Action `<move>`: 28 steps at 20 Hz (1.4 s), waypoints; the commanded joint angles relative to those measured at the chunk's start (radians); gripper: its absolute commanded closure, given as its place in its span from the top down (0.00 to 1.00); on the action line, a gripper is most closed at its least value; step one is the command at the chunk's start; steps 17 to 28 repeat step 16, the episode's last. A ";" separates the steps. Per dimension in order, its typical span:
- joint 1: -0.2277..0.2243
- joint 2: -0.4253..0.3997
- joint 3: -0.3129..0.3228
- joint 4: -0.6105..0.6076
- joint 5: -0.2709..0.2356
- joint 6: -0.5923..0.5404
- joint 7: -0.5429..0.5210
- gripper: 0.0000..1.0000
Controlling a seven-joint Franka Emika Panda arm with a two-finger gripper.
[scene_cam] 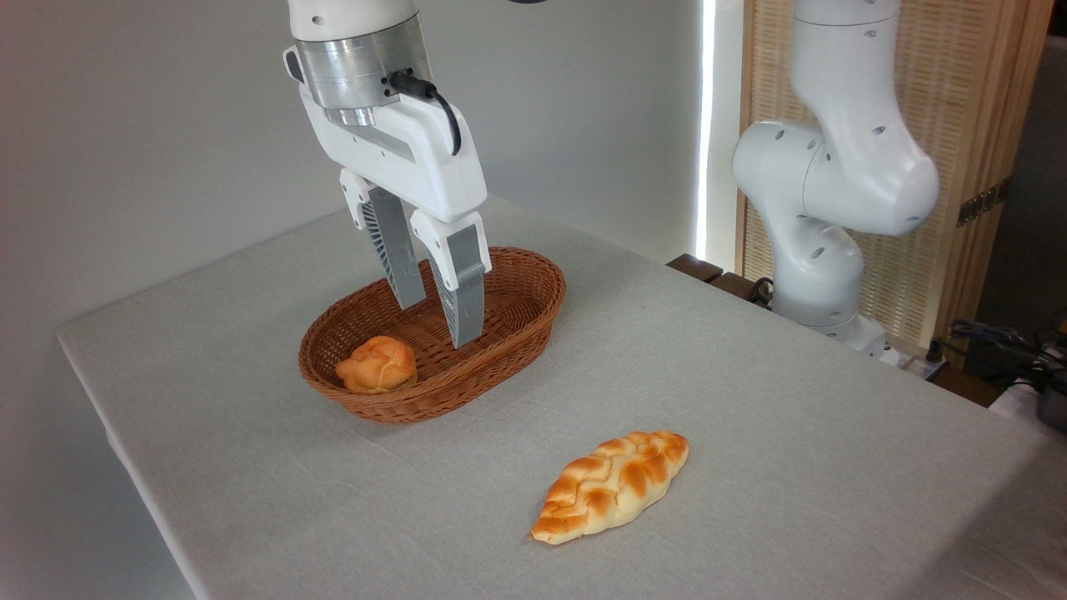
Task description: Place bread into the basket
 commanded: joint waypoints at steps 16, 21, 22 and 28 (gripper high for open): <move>-0.079 -0.016 0.094 -0.005 0.013 0.008 0.026 1.00; -0.079 -0.016 0.094 -0.005 0.013 0.008 0.026 1.00; -0.079 -0.016 0.094 -0.005 0.013 0.008 0.026 1.00; -0.079 -0.016 0.094 -0.005 0.013 0.008 0.026 1.00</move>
